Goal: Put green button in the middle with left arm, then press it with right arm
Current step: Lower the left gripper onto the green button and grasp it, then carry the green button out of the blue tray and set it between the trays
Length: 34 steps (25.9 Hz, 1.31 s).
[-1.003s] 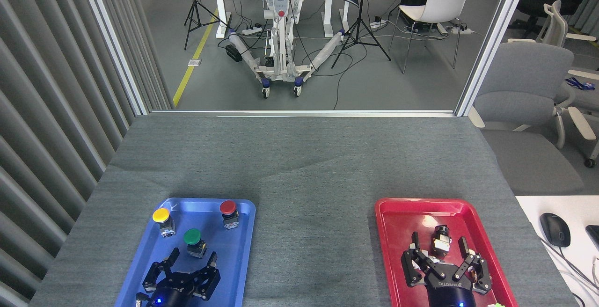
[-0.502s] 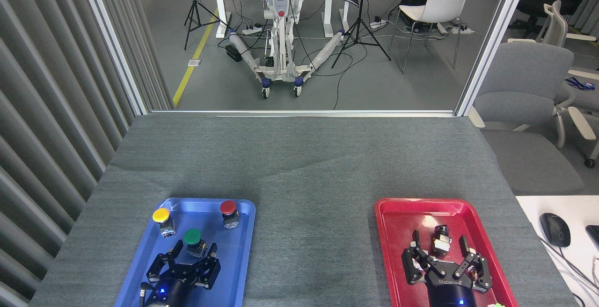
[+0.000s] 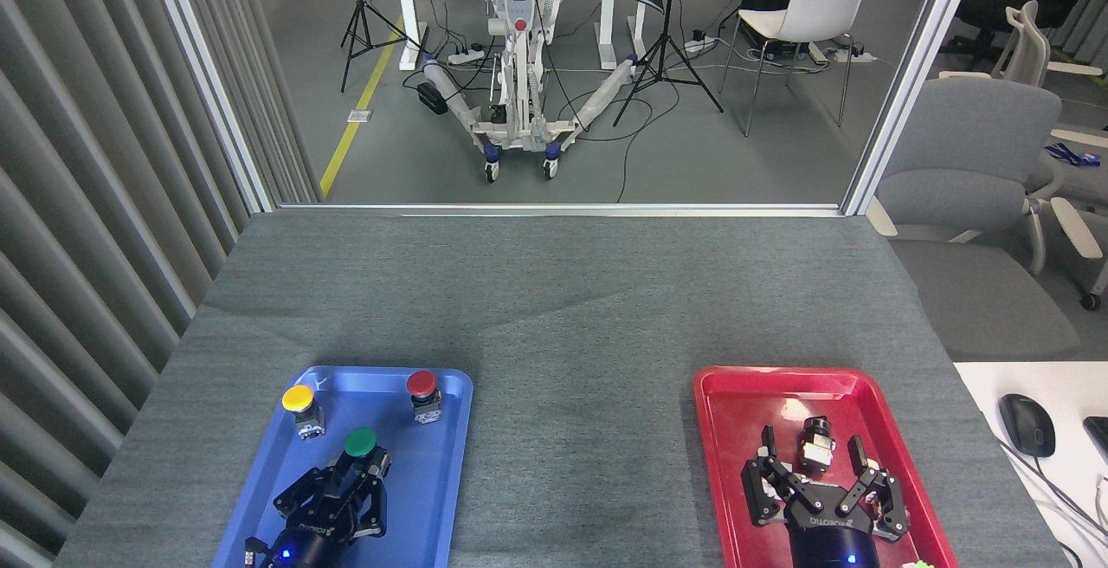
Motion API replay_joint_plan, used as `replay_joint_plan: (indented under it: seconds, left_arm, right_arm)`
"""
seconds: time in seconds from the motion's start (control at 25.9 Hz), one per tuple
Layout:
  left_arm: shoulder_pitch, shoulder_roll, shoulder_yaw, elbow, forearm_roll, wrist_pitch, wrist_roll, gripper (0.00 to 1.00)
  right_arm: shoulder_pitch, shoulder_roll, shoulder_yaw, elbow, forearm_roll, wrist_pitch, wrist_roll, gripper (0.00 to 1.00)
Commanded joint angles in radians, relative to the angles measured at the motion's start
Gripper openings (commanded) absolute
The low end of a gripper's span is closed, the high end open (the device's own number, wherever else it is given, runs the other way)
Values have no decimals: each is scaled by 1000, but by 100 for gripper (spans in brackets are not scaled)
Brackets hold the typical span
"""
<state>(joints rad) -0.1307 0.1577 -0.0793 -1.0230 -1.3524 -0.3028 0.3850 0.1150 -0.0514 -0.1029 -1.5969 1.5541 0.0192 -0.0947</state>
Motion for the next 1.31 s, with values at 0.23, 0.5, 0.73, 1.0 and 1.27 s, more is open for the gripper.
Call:
replay_joint_plan:
  seconds: [0.23,0.5,0.73,1.0,1.27]
  left_arm:
    - [-24,-32,-111,-276,-2,-160,-17,0]
    - [-225,-181,-278,43,-142,-156,-92,0]
    - [-260,-254,-278,170,-208,-157,-94,0]
    - [-283,-294,-293,257,-200,-88,-60,0]
    - [-283,-296,-315,265,-202,-39,-3,0]
  right_arm:
    - [0,2,0,0,3,2,-2,100]
    - [0,-1,0,0,3,2,-2,100]
    - [2,2,2,-1,4,2,-2,100]
    - [2,-4,-1,0,3,1,-2,100]
    - [0,-5,-3,0,1,-1,-2,100]
